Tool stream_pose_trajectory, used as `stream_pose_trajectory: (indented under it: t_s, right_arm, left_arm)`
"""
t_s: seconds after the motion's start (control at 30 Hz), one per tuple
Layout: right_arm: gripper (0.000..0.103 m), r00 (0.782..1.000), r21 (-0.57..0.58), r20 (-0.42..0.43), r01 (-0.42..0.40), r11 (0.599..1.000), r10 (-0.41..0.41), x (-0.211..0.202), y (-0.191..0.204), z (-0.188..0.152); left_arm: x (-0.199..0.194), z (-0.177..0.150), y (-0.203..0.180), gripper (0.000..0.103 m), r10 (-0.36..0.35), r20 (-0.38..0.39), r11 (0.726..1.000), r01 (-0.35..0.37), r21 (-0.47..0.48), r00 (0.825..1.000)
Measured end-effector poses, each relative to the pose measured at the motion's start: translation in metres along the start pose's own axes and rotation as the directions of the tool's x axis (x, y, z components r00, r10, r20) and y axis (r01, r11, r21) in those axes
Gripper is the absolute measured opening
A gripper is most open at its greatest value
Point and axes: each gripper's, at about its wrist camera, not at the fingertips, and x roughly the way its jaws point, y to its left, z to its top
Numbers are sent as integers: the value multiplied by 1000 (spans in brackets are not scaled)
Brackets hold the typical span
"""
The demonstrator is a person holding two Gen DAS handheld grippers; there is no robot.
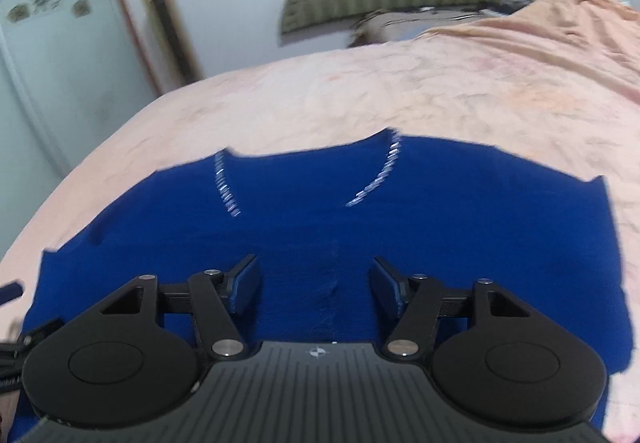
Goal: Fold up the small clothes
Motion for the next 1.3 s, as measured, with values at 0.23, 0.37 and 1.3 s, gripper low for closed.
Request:
stream_pose_trajectory:
  t_s: [0.23,0.37,1.3]
  right_arm:
    - [7,1000,-144,-8,24,989,-26,15,14,12]
    - [7,999,-179,43,22,984,-15,4,21,36]
    - [7,972,276,73,195,941,-223,-26,-124,30]
  left_arm:
    - [-10,8,-8,86,16,47,1000,-17,7,999]
    - [-16,21,-27,86,-52,88,997,47,59,995]
    - [100,66,42,85,-100,-77,955,74,-288,992]
